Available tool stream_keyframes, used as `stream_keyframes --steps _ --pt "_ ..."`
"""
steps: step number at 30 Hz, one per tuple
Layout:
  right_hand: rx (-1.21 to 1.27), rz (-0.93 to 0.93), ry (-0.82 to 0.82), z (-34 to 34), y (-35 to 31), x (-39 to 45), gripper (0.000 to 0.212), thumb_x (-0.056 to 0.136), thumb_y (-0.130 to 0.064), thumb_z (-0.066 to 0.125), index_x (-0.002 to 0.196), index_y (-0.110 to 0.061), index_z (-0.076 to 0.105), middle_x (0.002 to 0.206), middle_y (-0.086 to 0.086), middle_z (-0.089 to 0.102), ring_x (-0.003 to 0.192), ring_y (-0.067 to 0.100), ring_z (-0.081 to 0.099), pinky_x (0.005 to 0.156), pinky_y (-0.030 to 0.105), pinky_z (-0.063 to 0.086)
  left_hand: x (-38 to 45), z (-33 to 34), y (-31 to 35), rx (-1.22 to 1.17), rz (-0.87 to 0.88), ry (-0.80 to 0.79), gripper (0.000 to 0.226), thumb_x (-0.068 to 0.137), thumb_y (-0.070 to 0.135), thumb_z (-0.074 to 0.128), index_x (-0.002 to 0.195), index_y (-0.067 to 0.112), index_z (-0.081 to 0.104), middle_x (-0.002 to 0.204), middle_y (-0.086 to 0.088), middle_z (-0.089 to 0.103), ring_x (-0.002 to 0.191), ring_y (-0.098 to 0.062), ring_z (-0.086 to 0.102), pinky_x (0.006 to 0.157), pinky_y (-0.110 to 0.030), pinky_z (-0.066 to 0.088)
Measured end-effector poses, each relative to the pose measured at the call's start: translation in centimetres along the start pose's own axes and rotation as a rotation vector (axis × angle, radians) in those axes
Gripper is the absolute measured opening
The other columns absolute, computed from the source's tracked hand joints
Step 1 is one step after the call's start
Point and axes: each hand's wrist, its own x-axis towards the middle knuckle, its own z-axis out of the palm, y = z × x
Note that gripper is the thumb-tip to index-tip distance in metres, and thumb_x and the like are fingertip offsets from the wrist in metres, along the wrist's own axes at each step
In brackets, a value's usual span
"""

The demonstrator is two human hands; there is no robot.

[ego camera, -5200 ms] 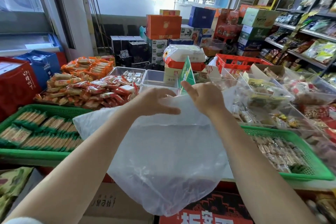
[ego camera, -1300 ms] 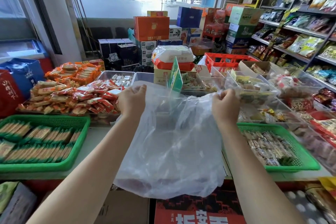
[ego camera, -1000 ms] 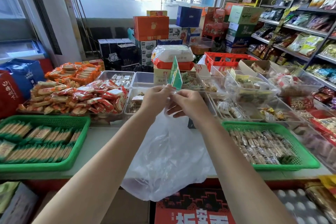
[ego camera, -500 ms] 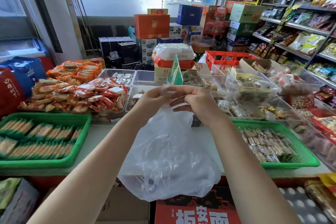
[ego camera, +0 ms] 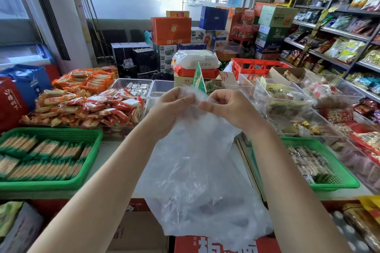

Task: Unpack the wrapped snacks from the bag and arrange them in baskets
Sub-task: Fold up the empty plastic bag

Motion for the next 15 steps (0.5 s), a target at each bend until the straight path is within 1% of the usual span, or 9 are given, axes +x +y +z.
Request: stream_keyframes --steps 2,4,6,8,10,12,13,15 --pt "-0.003 0.006 0.002 -0.2 -0.1 0.0 0.035 0.087 -0.034 0.076 0.079 0.000 0.068 0.060 -0.001 0.046 0.053 0.006 0.039 0.052 0.014 0.032 0.2 -0.1 0.0 0.101 0.014 0.110 0.021 0.075 0.025 0.076 0.085 0.008 0.067 0.074 -0.006 0.068 0.061 -0.016 0.063 0.057 -0.024 0.053" --pt "0.000 0.035 -0.003 -0.2 0.1 -0.1 0.025 0.090 -0.031 0.074 0.085 -0.006 0.075 0.063 0.001 0.053 0.055 0.005 0.043 0.053 0.014 0.035 0.3 -0.4 -0.4 0.179 0.010 0.193 0.023 0.074 0.024 0.079 0.085 0.006 0.070 0.072 -0.005 0.069 0.060 -0.013 0.062 0.056 -0.022 0.052" --pt "-0.009 0.054 -0.002 0.1 0.5 -0.2 0.018 0.090 -0.028 0.074 0.091 -0.010 0.078 0.071 0.007 0.062 0.063 0.010 0.049 0.059 0.020 0.040 0.1 -0.6 -0.8 0.200 0.008 0.223 0.012 0.082 0.014 0.077 0.085 0.004 0.071 0.071 -0.003 0.069 0.059 -0.010 0.062 0.056 -0.019 0.051" --pt "0.007 0.081 0.023 0.6 1.1 -0.2 0.016 0.087 -0.023 0.077 0.091 -0.007 0.078 0.077 0.011 0.065 0.069 0.015 0.052 0.063 0.025 0.042 -0.1 -0.7 -1.3 0.250 0.010 0.223 0.006 0.086 0.010 0.074 0.085 0.005 0.072 0.072 -0.001 0.069 0.062 -0.008 0.062 0.061 -0.017 0.052" --pt "0.010 0.094 0.059 1.0 1.6 -0.3 0.016 0.084 -0.019 0.080 0.088 -0.004 0.077 0.076 0.014 0.065 0.069 0.015 0.053 0.063 0.024 0.042 -0.3 -0.5 -1.6 0.315 0.014 0.219 0.005 0.088 0.011 0.073 0.086 0.006 0.072 0.072 0.001 0.069 0.061 -0.005 0.062 0.062 -0.015 0.050" --pt "-0.028 0.090 0.087 1.2 2.1 -0.2 0.018 0.081 -0.020 0.082 0.083 -0.003 0.075 0.074 0.017 0.067 0.067 0.013 0.053 0.063 0.025 0.044 -0.3 -0.4 -1.8 0.379 0.015 0.233 0.004 0.091 0.010 0.071 0.088 0.008 0.073 0.072 0.003 0.069 0.058 0.001 0.059 0.059 -0.011 0.046" --pt "-0.046 0.087 0.097 1.3 2.3 -0.2 0.021 0.080 -0.021 0.083 0.081 -0.003 0.074 0.072 0.014 0.067 0.064 0.010 0.053 0.063 0.024 0.044 -0.3 -0.4 -1.9 0.419 0.021 0.241 0.006 0.092 0.011 0.069 0.089 0.011 0.074 0.074 0.004 0.069 0.060 0.001 0.059 0.061 -0.012 0.046" --pt "-0.075 0.092 0.118 1.5 2.7 -0.1 0.027 0.079 -0.024 0.084 0.078 -0.001 0.070 0.064 0.002 0.061 0.055 0.002 0.048 0.057 0.017 0.042 -0.3 -0.6 -2.1 0.481 0.029 0.229 0.006 0.092 0.014 0.070 0.092 0.018 0.075 0.084 0.005 0.074 0.073 -0.002 0.064 0.072 -0.015 0.049"
